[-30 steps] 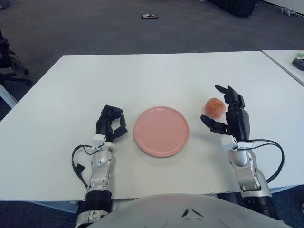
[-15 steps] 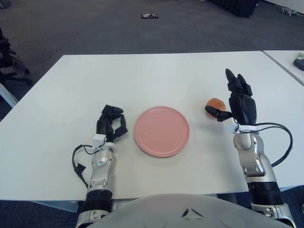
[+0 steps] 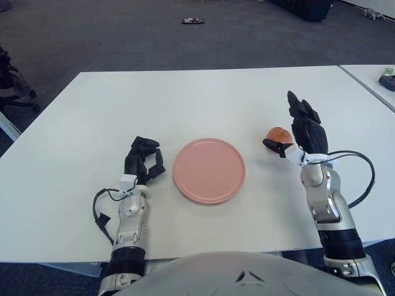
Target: Put the apple into the plate.
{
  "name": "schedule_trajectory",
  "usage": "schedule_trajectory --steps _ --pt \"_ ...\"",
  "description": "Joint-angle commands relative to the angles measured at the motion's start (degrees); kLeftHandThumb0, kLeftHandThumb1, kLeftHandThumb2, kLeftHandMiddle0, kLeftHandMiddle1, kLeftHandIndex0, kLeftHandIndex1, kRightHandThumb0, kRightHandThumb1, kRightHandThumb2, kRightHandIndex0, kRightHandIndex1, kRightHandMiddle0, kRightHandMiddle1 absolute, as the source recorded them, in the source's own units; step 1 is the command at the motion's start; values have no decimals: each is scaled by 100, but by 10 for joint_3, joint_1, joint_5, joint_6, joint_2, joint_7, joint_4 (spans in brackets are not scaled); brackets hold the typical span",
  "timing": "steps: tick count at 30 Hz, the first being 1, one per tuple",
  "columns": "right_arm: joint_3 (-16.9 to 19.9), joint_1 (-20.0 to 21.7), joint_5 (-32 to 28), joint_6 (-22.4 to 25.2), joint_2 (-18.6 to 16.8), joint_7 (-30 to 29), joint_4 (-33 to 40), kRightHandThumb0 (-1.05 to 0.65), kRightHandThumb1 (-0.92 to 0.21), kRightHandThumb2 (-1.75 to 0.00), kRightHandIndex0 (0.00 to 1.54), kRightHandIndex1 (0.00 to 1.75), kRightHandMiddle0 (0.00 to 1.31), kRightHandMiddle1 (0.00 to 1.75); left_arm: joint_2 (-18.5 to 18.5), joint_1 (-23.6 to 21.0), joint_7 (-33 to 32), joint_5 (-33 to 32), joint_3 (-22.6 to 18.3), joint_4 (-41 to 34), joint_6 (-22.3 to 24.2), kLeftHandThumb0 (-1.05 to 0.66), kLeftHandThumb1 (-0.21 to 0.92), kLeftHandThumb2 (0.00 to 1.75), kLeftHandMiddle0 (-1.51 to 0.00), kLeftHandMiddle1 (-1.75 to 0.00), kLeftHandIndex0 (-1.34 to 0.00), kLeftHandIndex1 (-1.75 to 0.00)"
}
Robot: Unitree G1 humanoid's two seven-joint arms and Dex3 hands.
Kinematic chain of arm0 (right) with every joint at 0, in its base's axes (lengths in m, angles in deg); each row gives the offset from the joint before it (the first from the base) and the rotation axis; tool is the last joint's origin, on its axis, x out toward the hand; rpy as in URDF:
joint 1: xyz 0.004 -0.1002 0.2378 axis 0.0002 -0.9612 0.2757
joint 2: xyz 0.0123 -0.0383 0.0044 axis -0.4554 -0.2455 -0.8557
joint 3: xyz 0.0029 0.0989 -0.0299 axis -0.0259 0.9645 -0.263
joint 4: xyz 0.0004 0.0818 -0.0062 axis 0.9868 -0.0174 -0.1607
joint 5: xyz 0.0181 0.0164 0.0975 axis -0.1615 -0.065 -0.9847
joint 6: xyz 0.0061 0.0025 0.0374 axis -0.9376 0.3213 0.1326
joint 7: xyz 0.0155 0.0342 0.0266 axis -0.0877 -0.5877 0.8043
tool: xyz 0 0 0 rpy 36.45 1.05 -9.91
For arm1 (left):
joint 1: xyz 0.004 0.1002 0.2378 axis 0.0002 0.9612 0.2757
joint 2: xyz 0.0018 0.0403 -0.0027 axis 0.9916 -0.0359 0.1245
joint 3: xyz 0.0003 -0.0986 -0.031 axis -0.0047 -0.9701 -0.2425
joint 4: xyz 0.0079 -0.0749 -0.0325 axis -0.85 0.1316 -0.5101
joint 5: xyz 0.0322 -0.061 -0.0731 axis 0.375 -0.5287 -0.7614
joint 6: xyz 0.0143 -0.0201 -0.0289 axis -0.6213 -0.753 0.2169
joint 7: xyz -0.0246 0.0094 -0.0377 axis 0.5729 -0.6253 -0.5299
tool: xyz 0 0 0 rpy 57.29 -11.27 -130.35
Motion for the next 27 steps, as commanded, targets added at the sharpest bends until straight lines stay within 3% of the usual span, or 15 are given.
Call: schedule_trajectory --steps 1,5,7,16,23,27 --pt "-11 20 2 33 13 38 -12 -80 -25 -92 0 0 0 0 1 3 -2 3 2 4 2 -44 43 119 -114 -175 -52 -175" --pt "-22 32 5 55 20 60 -22 -82 -24 -93 0 0 0 0 1 6 1 -2 3 -4 9 -44 43 118 -115 -175 -52 -175" --pt "-31 50 4 53 27 62 -64 -83 -24 -93 0 0 0 0 1 8 1 -3 3 -8 14 -44 44 118 -115 -175 -51 -175" --pt "-58 78 -2 48 58 86 -124 -99 -45 -74 0 0 0 0 4 9 1 -4 2 -10 21 -44 44 117 -114 -175 -51 -175" --pt "-79 106 0 61 72 112 -167 -103 -52 -68 0 0 0 0 5 7 -2 0 2 -5 16 -44 44 117 -113 -175 -51 -175" --pt "-99 146 0 58 69 108 -256 -104 -55 -65 0 0 0 0 6 7 -1 1 2 -2 13 -44 44 117 -114 -175 -51 -175"
